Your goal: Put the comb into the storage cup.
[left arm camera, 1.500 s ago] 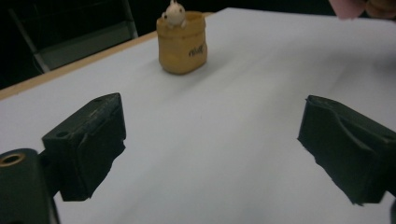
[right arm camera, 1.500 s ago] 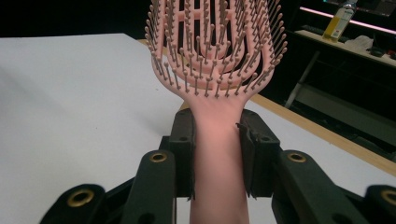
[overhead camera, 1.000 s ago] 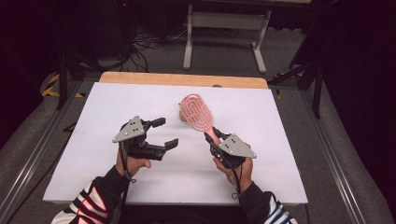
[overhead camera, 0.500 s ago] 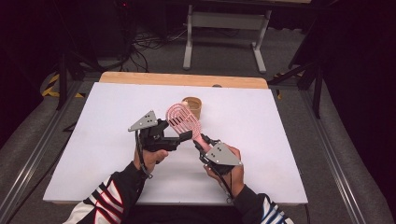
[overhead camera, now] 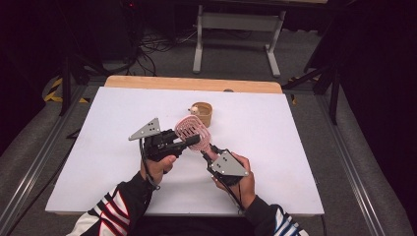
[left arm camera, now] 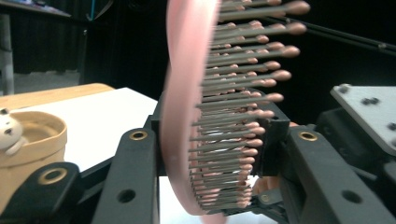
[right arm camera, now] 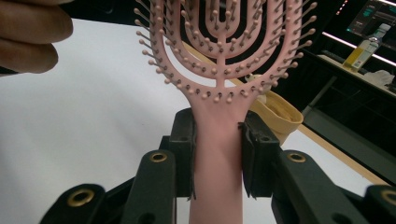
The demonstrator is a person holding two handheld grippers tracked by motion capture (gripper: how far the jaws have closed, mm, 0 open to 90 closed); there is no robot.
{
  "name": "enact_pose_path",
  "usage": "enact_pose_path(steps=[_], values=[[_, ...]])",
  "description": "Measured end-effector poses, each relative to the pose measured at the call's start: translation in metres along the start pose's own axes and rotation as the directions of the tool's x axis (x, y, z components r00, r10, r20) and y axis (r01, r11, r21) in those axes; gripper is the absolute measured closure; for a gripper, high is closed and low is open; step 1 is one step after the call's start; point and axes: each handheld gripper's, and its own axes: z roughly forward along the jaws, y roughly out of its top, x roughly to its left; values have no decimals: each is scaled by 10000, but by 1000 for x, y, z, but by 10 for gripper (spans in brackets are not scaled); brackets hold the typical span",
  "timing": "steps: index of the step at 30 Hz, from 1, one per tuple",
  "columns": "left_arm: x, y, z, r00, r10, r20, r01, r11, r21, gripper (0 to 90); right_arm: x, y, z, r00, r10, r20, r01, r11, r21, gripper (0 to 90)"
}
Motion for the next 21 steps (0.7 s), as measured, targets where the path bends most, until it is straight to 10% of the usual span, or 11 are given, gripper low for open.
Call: enact_pose_path(steps=[21], values=[[9, 15, -30, 9862, 718, -1489, -762, 9968, -243, 631, -23, 3, -24, 9981, 593, -162, -605, 9942, -884, 374]])
